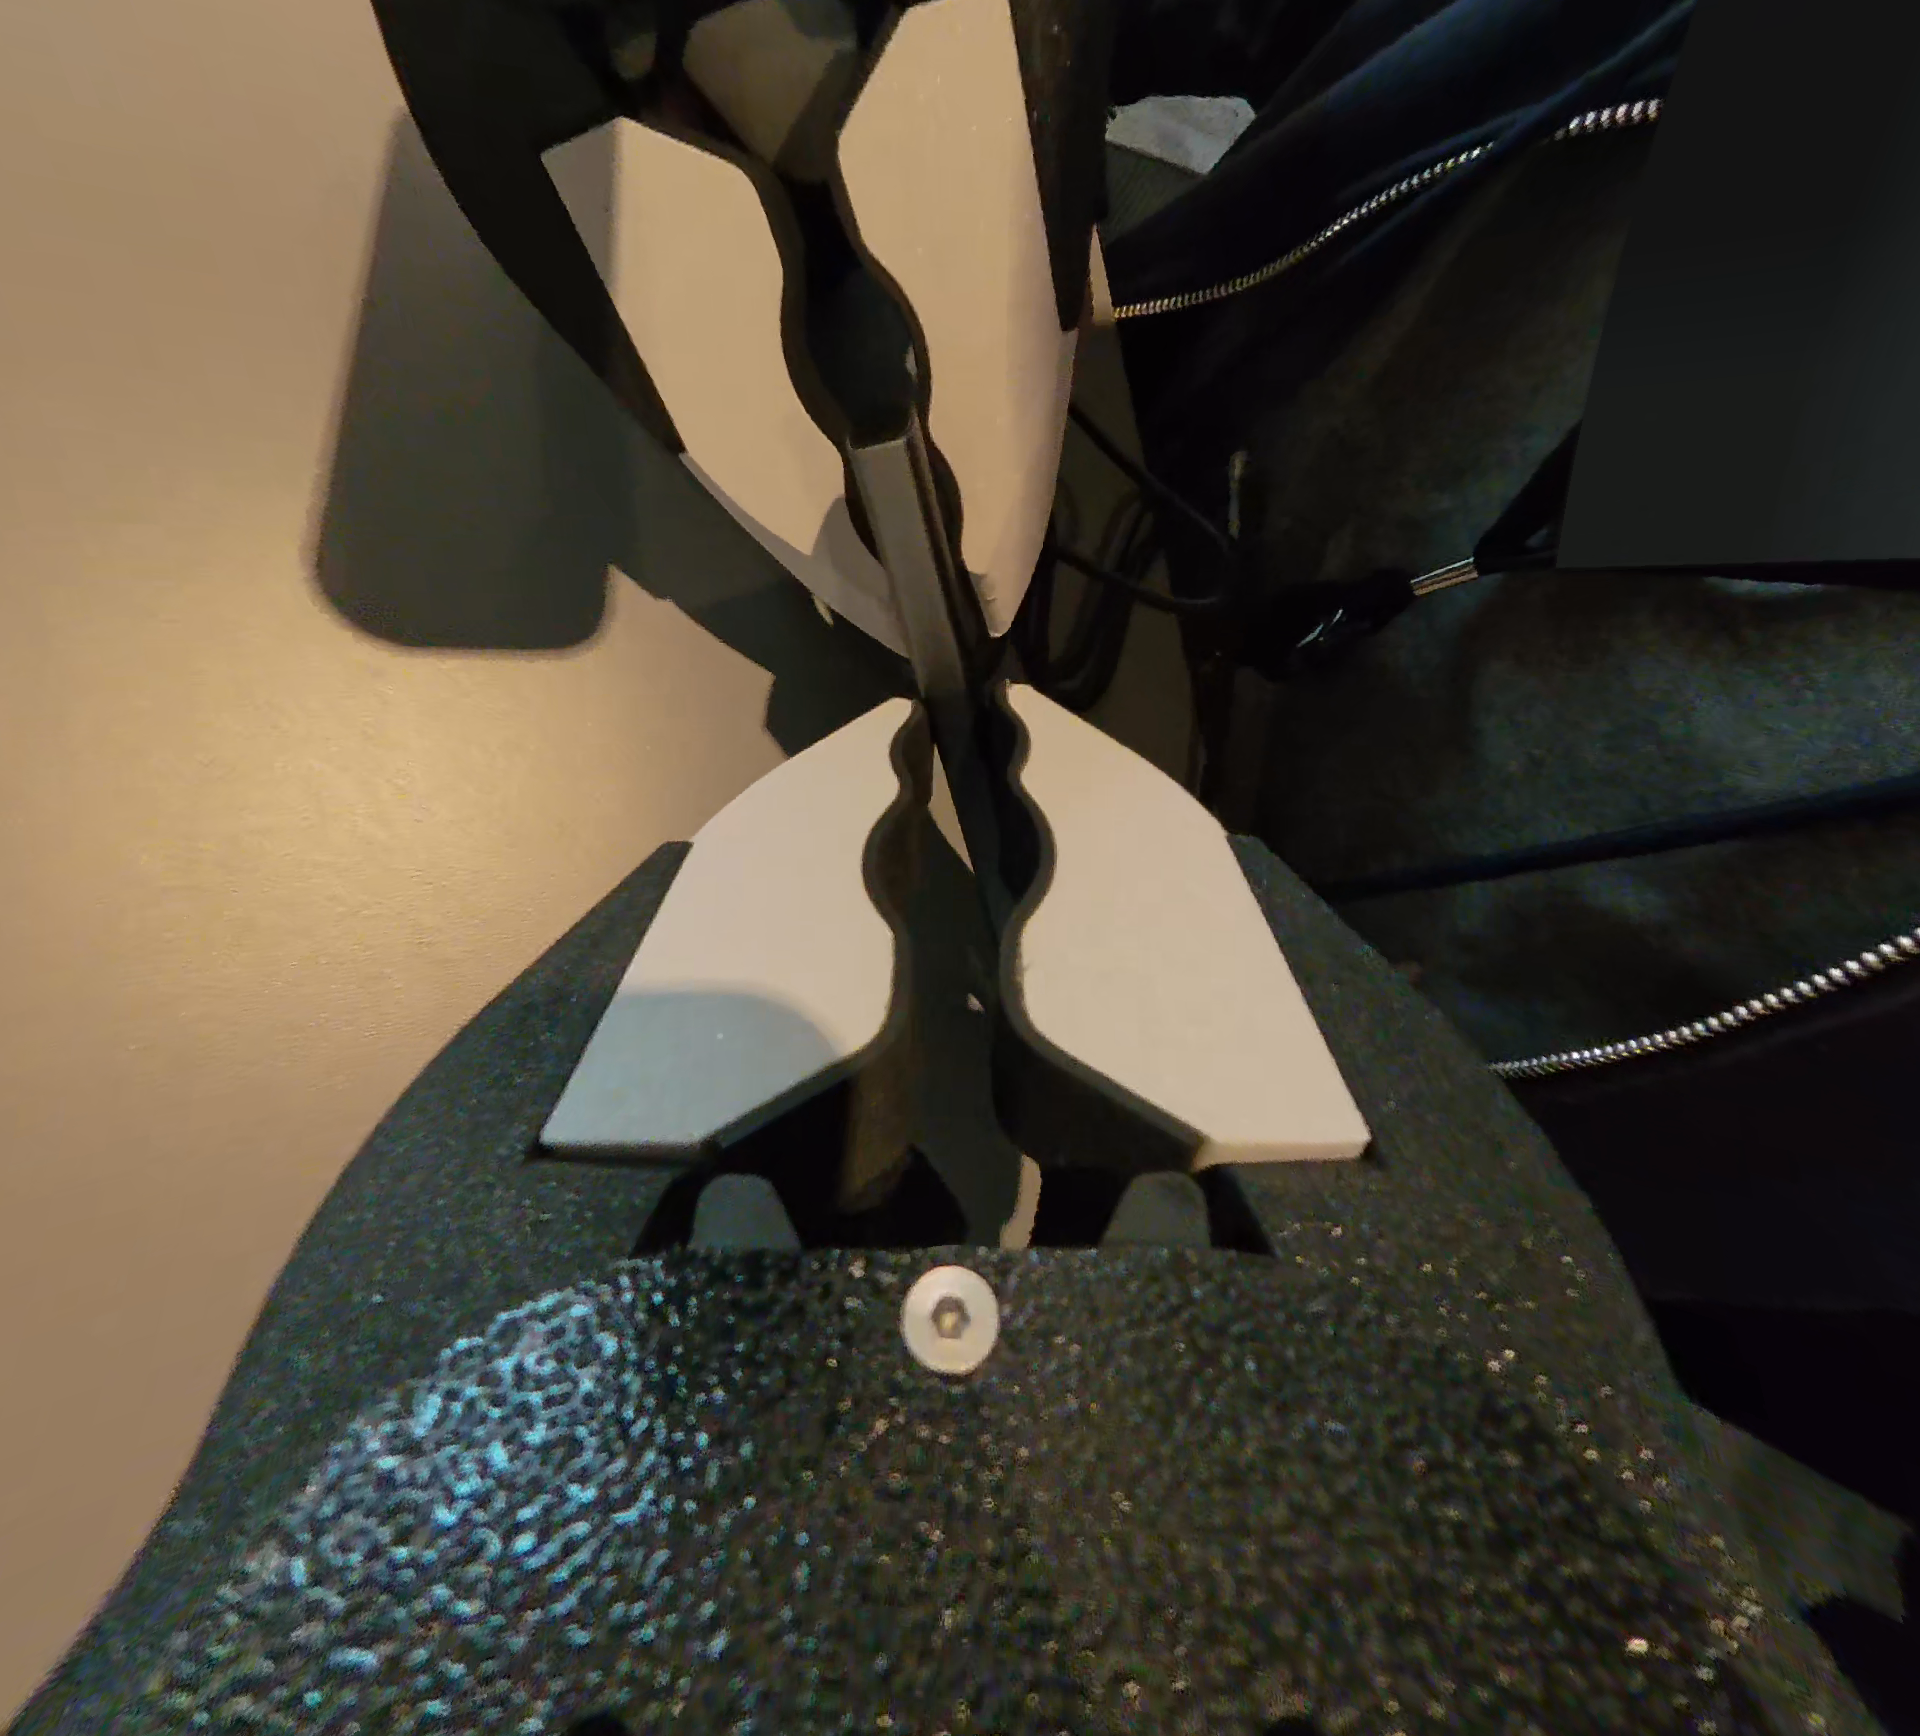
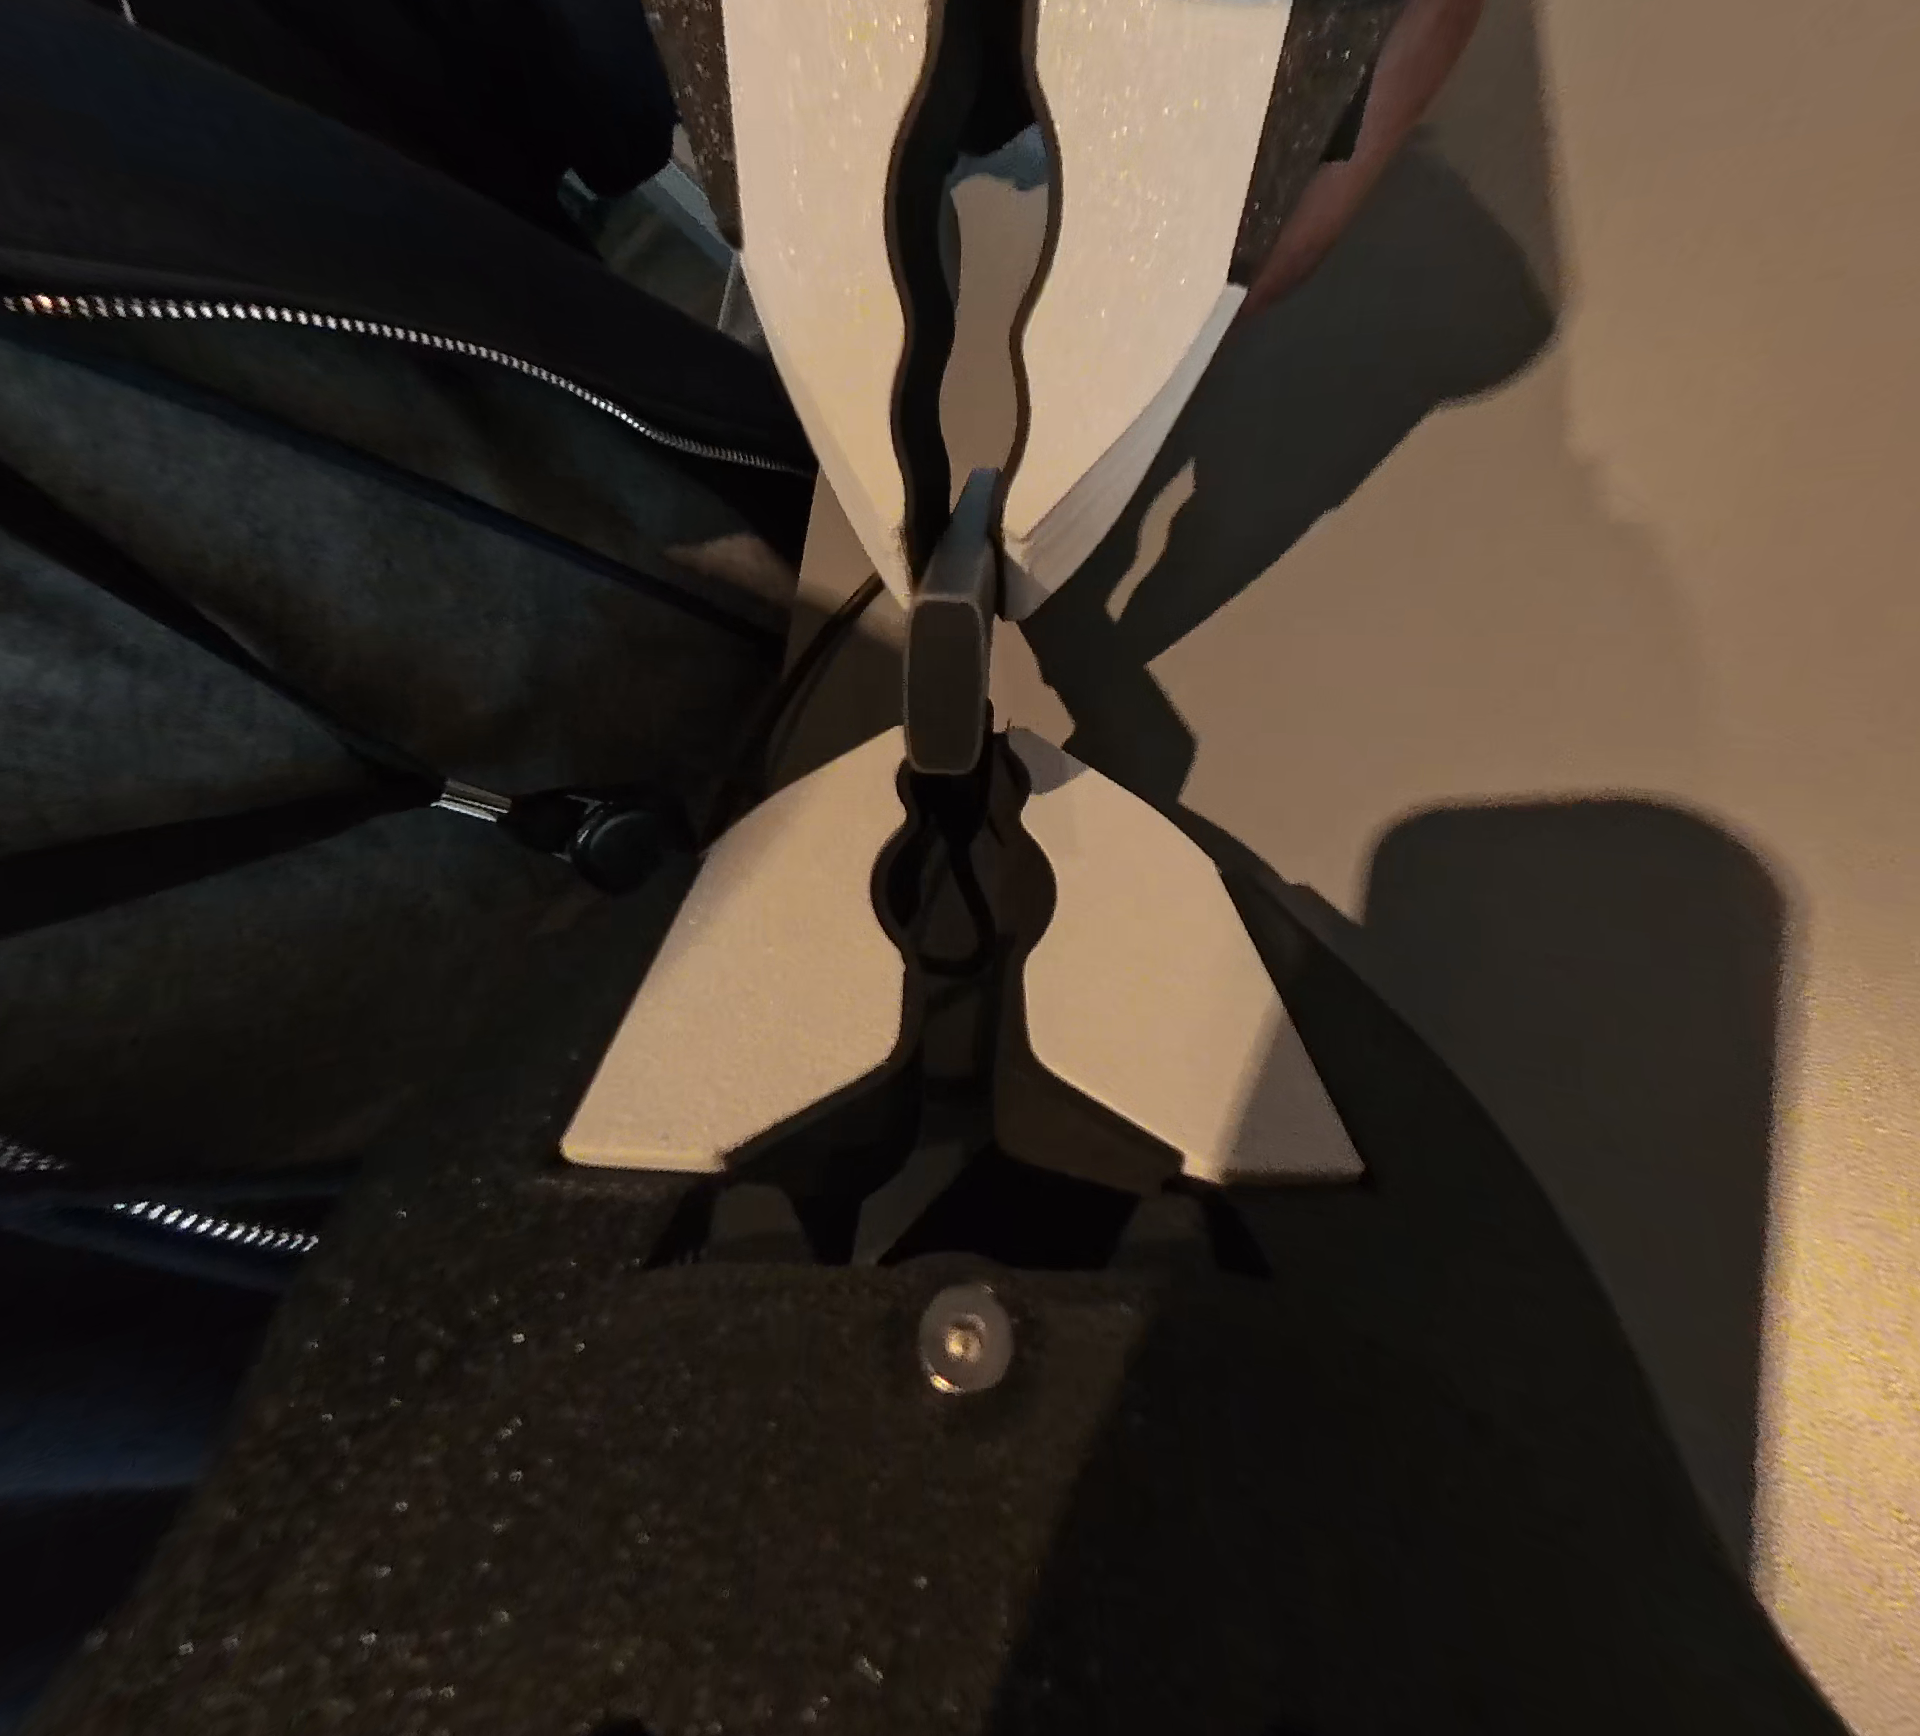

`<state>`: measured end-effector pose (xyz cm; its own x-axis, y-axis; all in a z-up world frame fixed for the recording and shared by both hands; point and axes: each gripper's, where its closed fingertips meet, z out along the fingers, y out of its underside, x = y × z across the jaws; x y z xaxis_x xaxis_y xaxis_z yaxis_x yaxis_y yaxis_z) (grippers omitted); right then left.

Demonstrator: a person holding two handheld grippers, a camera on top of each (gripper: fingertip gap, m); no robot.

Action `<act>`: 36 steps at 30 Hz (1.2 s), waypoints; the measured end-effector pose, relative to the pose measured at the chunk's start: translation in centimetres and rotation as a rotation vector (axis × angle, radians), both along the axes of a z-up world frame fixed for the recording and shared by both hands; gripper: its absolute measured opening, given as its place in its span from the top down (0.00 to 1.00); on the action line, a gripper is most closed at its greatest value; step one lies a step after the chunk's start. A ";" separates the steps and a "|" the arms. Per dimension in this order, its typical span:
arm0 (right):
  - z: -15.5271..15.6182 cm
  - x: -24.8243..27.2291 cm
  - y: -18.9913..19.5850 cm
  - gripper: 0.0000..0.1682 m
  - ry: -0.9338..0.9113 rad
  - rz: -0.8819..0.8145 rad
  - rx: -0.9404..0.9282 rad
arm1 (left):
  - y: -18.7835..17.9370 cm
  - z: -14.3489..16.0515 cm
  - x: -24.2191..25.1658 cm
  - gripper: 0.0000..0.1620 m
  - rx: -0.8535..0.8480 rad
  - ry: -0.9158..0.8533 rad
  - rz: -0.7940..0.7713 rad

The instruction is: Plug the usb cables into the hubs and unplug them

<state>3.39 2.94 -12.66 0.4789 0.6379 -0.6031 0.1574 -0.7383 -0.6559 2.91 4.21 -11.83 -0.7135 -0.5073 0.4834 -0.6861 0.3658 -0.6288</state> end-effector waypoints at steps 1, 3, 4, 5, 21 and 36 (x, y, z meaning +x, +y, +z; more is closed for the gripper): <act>0.0 -0.1 0.0 0.95 -0.011 0.006 -0.001 | 0.0 0.0 -0.1 0.93 0.002 0.004 -0.003; -0.1 -0.2 0.0 0.96 -0.036 0.023 0.000 | -0.1 -0.1 -0.2 0.93 0.016 0.001 -0.012; -0.1 -0.2 0.1 0.96 -0.041 0.023 0.001 | 0.0 -0.1 -0.2 0.93 0.025 -0.001 -0.015; -0.1 -0.1 0.3 0.96 -0.044 0.015 0.002 | 0.1 -0.1 -0.2 0.93 0.035 -0.003 -0.010; 4.9 3.7 2.5 0.95 0.279 -0.438 0.207 | 3.5 4.3 1.6 0.94 -0.573 -0.198 0.450; 4.4 2.3 2.7 0.97 0.234 -0.370 0.211 | 2.1 2.6 0.4 0.94 -0.414 -0.159 0.417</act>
